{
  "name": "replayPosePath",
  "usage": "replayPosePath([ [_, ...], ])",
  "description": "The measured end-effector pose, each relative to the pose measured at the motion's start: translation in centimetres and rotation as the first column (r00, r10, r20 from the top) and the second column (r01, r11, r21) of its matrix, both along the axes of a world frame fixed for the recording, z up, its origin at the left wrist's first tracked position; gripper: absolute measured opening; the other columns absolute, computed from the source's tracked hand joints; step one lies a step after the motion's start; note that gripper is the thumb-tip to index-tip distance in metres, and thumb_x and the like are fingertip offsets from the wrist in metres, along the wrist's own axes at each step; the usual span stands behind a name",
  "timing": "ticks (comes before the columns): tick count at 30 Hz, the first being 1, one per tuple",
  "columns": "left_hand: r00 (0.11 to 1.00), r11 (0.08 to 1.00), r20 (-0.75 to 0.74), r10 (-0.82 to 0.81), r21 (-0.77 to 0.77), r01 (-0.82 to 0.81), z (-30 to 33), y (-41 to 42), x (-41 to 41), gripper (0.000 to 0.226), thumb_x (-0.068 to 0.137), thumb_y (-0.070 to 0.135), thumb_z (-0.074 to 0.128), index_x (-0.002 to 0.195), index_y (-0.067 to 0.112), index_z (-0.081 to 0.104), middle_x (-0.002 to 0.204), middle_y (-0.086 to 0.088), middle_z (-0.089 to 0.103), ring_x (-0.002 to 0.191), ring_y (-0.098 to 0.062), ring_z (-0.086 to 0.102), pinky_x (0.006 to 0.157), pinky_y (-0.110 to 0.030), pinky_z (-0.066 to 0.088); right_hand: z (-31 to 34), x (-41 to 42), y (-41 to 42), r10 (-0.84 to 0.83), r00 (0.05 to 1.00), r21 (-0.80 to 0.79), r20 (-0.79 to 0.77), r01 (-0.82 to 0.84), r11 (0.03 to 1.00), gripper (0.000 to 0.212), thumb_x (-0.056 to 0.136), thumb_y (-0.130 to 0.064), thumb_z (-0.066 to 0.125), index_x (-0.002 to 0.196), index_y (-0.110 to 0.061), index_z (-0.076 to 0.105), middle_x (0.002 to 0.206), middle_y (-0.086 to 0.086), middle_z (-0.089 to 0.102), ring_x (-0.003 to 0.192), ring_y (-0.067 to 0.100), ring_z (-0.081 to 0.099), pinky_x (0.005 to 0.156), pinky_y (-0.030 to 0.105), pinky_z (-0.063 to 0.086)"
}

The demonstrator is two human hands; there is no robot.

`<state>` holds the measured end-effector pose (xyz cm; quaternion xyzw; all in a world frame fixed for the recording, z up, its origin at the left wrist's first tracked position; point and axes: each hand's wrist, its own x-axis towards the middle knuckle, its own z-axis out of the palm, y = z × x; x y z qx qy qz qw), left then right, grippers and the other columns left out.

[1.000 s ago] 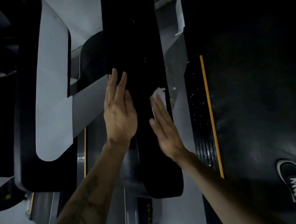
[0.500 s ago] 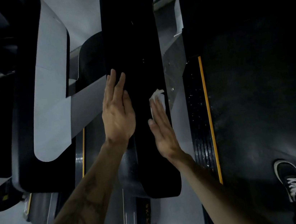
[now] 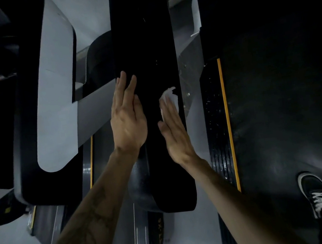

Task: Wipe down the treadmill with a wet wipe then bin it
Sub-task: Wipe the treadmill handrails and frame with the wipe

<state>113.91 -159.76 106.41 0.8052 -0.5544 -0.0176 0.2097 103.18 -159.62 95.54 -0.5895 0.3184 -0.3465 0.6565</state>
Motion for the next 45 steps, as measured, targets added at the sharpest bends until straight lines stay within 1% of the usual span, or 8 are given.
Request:
replayPosePath([
  [4, 1.0, 1.0, 0.005, 0.009, 0.017, -0.009, 0.1, 0.0, -0.1, 0.05, 0.108, 0.024, 0.031, 0.156, 0.013, 0.043, 0.169, -0.003, 0.027, 0.157, -0.019, 0.021, 0.121, -0.051, 0.034, 3.2, 2.7, -3.8, -0.035, 0.998, 0.231, -0.043, 0.044, 0.972, 0.064, 0.109, -0.052, 0.023, 0.164, -0.029, 0.001, 0.171, -0.012, -0.009, 0.153, -0.005, -0.014, 0.129, 0.045, -0.002],
  [12, 1.0, 1.0, -0.014, -0.009, 0.012, 0.01, 0.0, 0.0, 0.1, 0.05, 0.108, 0.024, 0.031, 0.156, 0.012, 0.043, 0.169, -0.004, 0.027, 0.157, -0.021, 0.02, 0.122, -0.051, 0.033, 0.1, 0.2, 0.3, 0.013, 0.998, -0.16, 0.063, -0.003, 0.987, 0.056, 0.11, -0.027, 0.026, 0.163, -0.014, 0.015, 0.173, -0.001, 0.001, 0.159, 0.018, -0.006, 0.128, 0.056, 0.004],
  [18, 1.0, 1.0, -0.006, 0.008, 0.02, -0.008, 0.1, -0.1, 0.1, 0.05, 0.108, 0.024, 0.031, 0.156, 0.013, 0.043, 0.169, -0.003, 0.026, 0.158, -0.018, 0.019, 0.123, -0.049, 0.032, 3.2, 3.1, -3.8, -0.028, 1.0, 0.127, -0.012, 0.029, 0.991, 0.063, 0.109, -0.05, 0.022, 0.164, -0.025, 0.005, 0.171, -0.009, -0.009, 0.154, 0.0, -0.014, 0.129, 0.044, -0.003],
  [25, 1.0, 1.0, -0.029, 0.01, 0.019, -0.009, 0.1, -0.1, 0.1, 0.048, 0.111, 0.026, 0.03, 0.154, 0.012, 0.045, 0.169, -0.002, 0.027, 0.157, -0.018, 0.02, 0.122, -0.049, 0.033, 1.1, 0.5, -0.9, 0.038, 0.998, -0.231, 0.047, -0.026, 0.973, 0.059, 0.11, -0.032, 0.03, 0.163, -0.011, 0.016, 0.172, 0.0, 0.0, 0.159, 0.018, -0.007, 0.129, 0.05, 0.001],
  [28, 1.0, 1.0, -0.011, 0.01, 0.013, -0.01, 0.1, -0.2, 0.1, 0.046, 0.111, 0.025, 0.034, 0.152, 0.011, 0.047, 0.167, -0.004, 0.03, 0.156, -0.02, 0.024, 0.121, -0.051, 0.034, 0.3, 0.8, -1.2, 0.015, 0.999, -0.087, 0.029, -0.013, 0.996, 0.055, 0.112, -0.031, 0.029, 0.164, -0.02, 0.014, 0.172, -0.007, -0.003, 0.158, 0.009, -0.008, 0.129, 0.052, 0.003],
  [32, 0.999, 1.0, 0.024, 0.022, 0.011, -0.022, 0.1, -0.3, 0.0, 0.042, 0.111, 0.024, 0.038, 0.149, 0.01, 0.05, 0.164, -0.006, 0.035, 0.152, -0.023, 0.031, 0.119, -0.051, 0.037, 3.3, 3.9, -5.9, -0.044, 0.999, 0.121, -0.008, 0.045, 0.992, 0.073, 0.102, -0.062, 0.021, 0.165, -0.028, 0.005, 0.172, -0.009, -0.007, 0.154, 0.0, -0.014, 0.129, 0.048, -0.002],
  [39, 0.994, 1.0, 0.105, -0.007, -0.016, 0.008, 0.1, -0.7, 0.5, 0.035, 0.108, 0.018, 0.041, 0.136, 0.004, 0.057, 0.152, -0.013, 0.045, 0.135, -0.028, 0.046, 0.11, -0.049, 0.042, 1.8, 1.6, -3.4, 0.06, 0.995, -0.221, 0.082, -0.04, 0.974, 0.057, 0.11, -0.027, 0.03, 0.163, -0.011, 0.015, 0.172, 0.005, 0.0, 0.159, 0.018, -0.007, 0.129, 0.053, 0.002],
  [45, 0.995, 1.0, 0.096, -0.001, -0.02, 0.003, 0.2, -1.1, 0.5, 0.031, 0.108, 0.017, 0.041, 0.132, 0.005, 0.057, 0.153, -0.012, 0.045, 0.136, -0.026, 0.046, 0.11, -0.047, 0.041, 4.0, 4.2, -7.7, -0.018, 0.997, 0.118, 0.075, 0.009, 0.993, 0.065, 0.106, -0.051, 0.021, 0.164, -0.023, 0.013, 0.172, -0.007, -0.001, 0.155, -0.001, -0.009, 0.129, 0.042, -0.003],
])
